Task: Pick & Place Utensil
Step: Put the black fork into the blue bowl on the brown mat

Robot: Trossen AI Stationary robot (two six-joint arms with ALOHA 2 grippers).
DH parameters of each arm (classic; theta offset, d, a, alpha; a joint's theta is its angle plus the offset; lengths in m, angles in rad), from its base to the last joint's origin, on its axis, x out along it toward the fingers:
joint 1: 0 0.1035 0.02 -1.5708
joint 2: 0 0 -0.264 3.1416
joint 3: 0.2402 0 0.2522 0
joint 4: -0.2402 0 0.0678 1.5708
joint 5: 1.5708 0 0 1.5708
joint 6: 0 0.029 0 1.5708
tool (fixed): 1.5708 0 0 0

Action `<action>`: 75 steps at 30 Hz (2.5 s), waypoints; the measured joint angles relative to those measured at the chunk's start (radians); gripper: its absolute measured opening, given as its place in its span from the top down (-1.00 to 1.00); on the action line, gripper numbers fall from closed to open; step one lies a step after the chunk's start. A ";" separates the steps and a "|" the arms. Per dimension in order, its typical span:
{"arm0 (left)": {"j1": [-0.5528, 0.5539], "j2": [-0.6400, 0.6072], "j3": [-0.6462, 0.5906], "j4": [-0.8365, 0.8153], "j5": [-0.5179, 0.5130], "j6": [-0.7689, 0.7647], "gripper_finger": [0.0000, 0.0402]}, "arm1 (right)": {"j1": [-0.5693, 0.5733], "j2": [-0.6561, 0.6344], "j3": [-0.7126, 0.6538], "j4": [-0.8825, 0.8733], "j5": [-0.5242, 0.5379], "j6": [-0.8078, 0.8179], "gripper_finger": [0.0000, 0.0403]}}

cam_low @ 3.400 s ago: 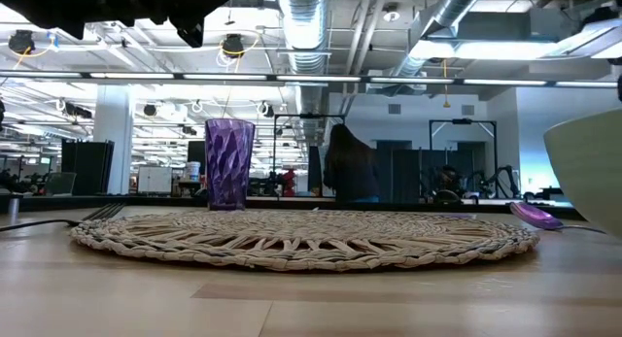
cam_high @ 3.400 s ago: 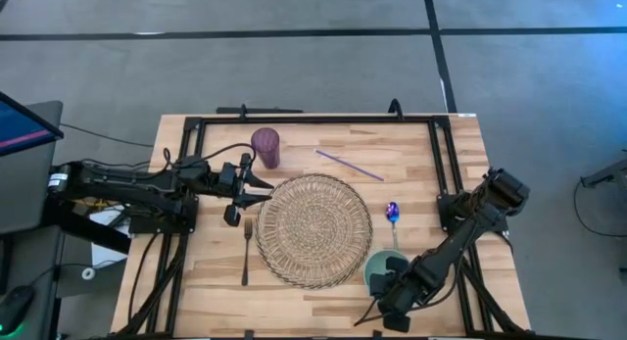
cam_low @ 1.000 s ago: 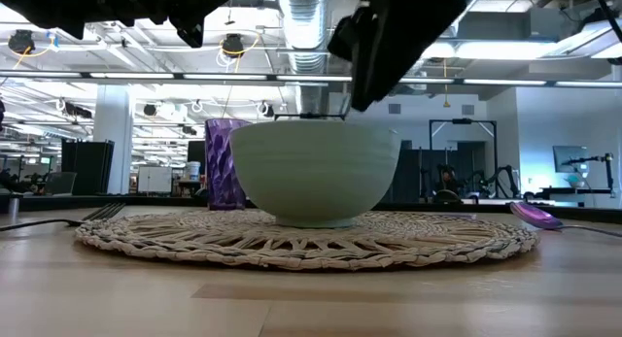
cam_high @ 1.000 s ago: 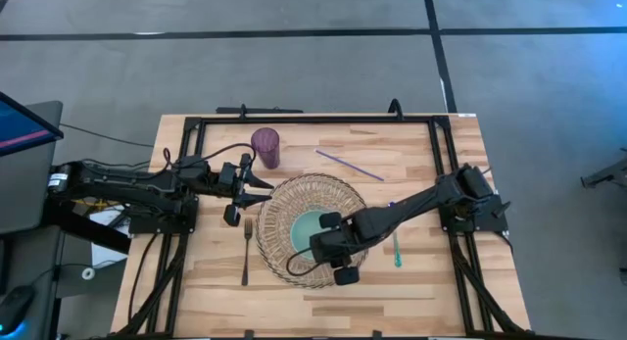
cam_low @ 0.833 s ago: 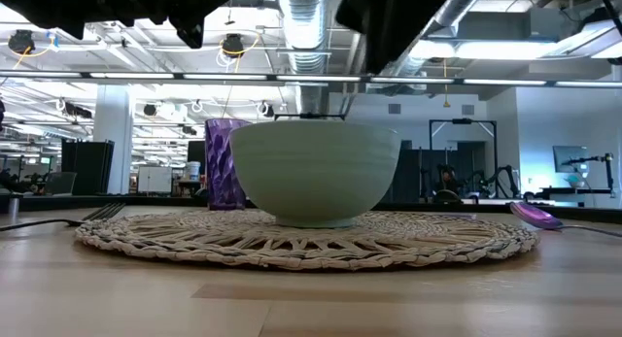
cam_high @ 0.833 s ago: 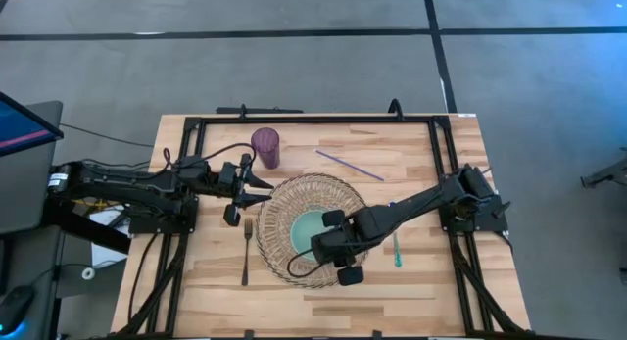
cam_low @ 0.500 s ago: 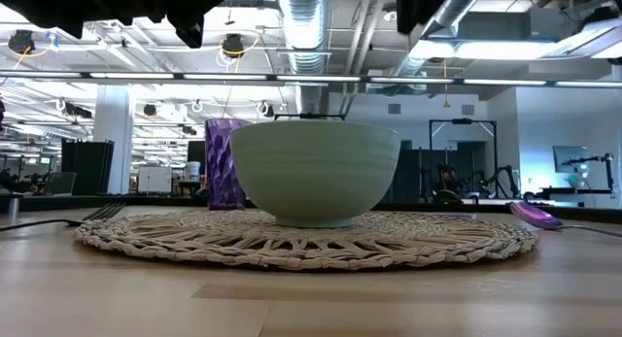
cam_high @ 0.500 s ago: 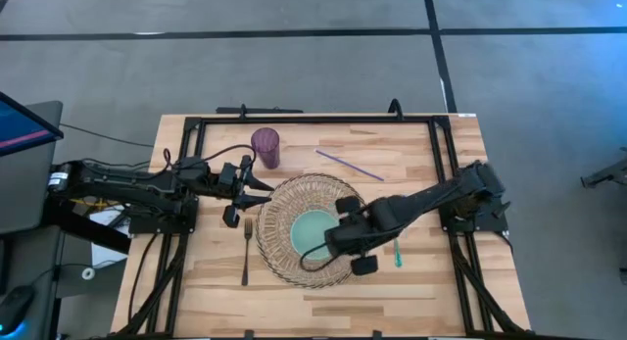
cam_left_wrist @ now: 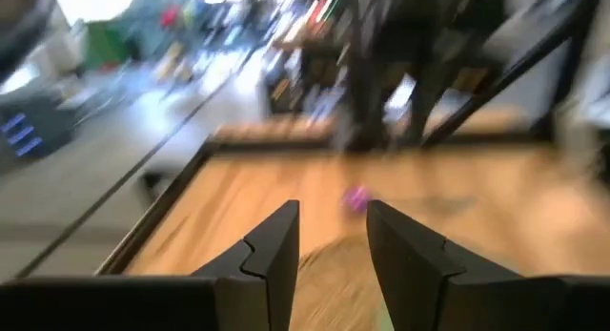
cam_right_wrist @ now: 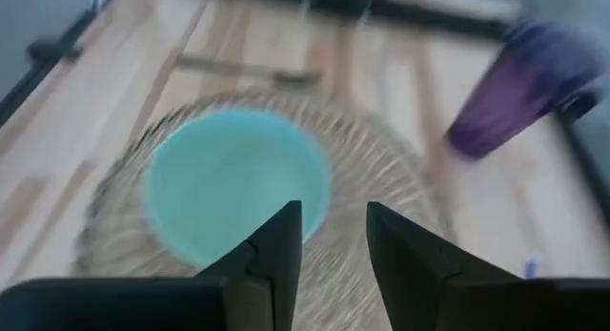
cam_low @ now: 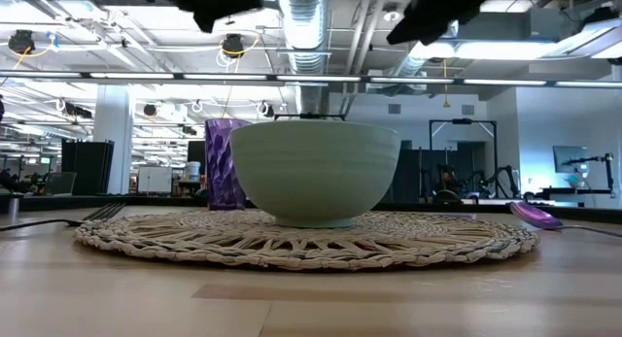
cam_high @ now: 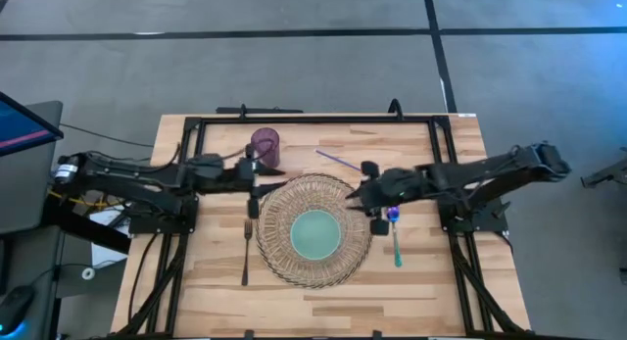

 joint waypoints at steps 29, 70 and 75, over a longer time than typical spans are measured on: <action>-0.501 0.211 -0.161 -0.355 -0.337 -1.212 0.43 | -0.187 -0.049 -0.315 0.449 -0.004 -0.031 0.44; -0.535 0.237 -0.178 -0.431 0.169 -1.593 0.42 | -0.306 -0.037 -0.314 0.695 -0.161 -0.157 0.44; -0.535 0.203 -0.175 -0.564 0.169 -1.616 0.42 | -0.306 -0.032 -0.315 0.690 -0.161 -0.157 0.44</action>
